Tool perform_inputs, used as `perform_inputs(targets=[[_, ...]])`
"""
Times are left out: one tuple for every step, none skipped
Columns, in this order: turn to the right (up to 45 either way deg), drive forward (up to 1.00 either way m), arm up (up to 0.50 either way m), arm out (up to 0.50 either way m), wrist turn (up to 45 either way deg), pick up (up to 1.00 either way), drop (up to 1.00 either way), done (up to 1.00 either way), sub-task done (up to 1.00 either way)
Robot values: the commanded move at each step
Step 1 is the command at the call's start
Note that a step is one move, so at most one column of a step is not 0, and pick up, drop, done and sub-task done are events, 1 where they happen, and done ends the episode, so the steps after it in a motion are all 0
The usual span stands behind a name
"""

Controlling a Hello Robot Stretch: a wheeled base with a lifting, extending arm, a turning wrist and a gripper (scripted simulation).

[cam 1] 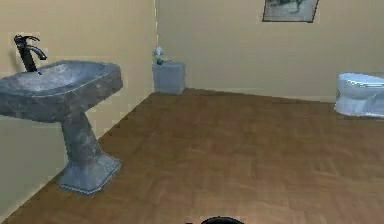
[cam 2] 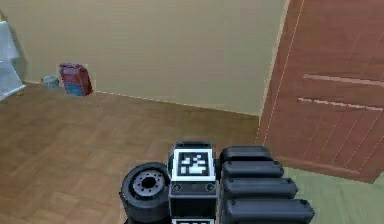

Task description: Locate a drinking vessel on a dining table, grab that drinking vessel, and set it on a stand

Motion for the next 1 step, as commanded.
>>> perform_inputs(targets=[[0.0,1.0,0.0,0.0,0.0,0.0,0.0,0.0,0.0]])
